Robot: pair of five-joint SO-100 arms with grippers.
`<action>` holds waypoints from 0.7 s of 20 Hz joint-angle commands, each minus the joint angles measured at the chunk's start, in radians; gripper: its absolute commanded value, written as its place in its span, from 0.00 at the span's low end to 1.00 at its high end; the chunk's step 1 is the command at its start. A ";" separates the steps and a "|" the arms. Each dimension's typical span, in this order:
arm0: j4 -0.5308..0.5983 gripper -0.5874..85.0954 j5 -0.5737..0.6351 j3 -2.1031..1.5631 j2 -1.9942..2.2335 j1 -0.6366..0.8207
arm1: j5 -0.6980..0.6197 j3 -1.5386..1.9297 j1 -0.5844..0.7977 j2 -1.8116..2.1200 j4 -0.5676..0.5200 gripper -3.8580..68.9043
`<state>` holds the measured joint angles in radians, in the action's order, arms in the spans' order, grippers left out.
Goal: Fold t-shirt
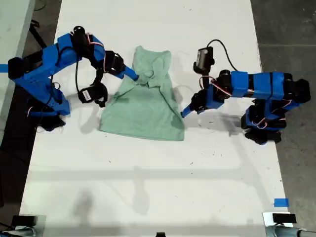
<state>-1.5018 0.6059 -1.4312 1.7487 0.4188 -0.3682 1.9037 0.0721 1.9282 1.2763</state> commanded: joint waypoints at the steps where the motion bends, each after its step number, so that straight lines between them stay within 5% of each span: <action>1: 0.048 0.31 -0.052 -0.115 0.156 -0.063 | -0.014 -0.048 -0.020 -0.031 -0.071 0.44; 14: 0.193 0.29 -0.233 -0.270 0.138 -0.290 | -0.037 0.120 -0.031 -0.212 -0.400 0.43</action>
<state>-1.3346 0.3866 -1.7135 1.8822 0.1457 -0.3866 2.0126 0.0445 1.7104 0.9434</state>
